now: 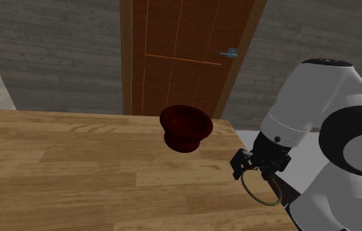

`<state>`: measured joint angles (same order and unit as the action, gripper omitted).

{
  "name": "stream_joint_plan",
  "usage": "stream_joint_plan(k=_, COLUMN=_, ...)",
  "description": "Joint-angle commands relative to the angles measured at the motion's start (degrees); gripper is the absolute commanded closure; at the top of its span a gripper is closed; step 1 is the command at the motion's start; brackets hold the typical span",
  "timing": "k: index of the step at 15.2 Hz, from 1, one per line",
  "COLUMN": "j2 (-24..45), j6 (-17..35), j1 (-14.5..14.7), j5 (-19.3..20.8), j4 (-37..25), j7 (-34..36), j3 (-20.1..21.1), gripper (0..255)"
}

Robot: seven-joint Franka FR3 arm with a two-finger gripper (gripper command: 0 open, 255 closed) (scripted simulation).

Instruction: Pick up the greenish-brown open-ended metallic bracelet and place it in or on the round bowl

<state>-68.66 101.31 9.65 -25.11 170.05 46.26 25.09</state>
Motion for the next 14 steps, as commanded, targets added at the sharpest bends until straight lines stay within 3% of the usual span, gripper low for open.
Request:
stream_joint_plan(k=1, j2=0.78, j6=2.03, j1=0.65, j5=-0.78, j4=1.17, j7=-1.01, j3=0.56, gripper=0)
stream_joint_plan(k=5, j2=1.99, j6=6.03, j1=1.84, j5=-3.02, j4=4.15, j7=-1.0, j3=2.56, gripper=0)
stream_joint_plan(k=13, j2=1.99, j6=6.03, j1=1.84, j5=-3.02, j4=4.15, j7=-1.0, j3=2.56, gripper=0)
stream_joint_plan(k=14, j2=2.0, j6=6.04, j1=1.84, j5=-3.02, j4=4.14, j7=-1.0, j3=2.56, gripper=255)
